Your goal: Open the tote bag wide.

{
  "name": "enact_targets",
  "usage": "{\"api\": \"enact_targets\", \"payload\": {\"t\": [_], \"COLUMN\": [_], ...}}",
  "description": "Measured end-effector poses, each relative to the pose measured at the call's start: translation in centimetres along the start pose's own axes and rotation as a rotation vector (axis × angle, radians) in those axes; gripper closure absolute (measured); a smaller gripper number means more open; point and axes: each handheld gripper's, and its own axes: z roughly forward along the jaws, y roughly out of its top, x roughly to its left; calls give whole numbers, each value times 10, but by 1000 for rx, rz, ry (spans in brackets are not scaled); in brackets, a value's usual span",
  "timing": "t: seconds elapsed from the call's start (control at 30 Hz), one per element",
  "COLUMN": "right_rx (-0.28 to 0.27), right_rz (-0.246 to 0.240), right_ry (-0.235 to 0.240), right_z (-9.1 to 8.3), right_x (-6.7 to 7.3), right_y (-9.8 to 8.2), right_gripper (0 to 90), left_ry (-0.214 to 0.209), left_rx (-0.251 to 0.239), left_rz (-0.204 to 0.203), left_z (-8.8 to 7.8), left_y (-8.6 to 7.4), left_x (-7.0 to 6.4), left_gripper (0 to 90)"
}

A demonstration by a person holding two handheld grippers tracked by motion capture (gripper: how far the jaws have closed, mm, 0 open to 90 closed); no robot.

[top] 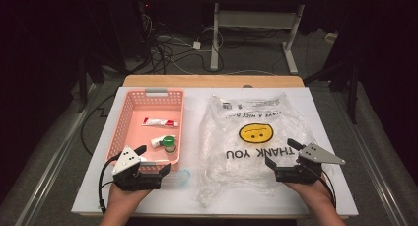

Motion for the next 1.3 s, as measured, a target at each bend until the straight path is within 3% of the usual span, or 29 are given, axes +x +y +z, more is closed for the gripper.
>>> {"api": "enact_targets", "payload": {"t": [0.3,0.43,0.5,0.77,0.9,1.03,1.1,1.3], "right_rx": [10,22,24,34,60,88,94,140], "right_rz": [-7,9,11,37,29,73,79,155], "right_ry": [-8,-24,-30,-94,-154,-191,-198,-244], "right_z": [-6,-10,-12,-28,-32,-36,-37,-44], "right_x": [1,-8,-10,-31,-45,-64,-69,-96], "right_y": [2,4,4,4,0,-9,-11,-27], "right_gripper": [0,0,0,0,1,6,8,50], "left_ry": [3,4,-15,-14,-13,2,-6,-10], "left_rx": [16,24,39,39,58,40,44,51], "left_rz": [19,12,6,5,46,63,56,26], "left_z": [-1,1,1,-1,2,3,3,1], "left_y": [-1,0,1,1,-1,1,2,1], "left_x": [-3,-2,-1,-2,-5,-7,-5,-2], "left_gripper": [0,0,0,0,0,0,0,0]}}
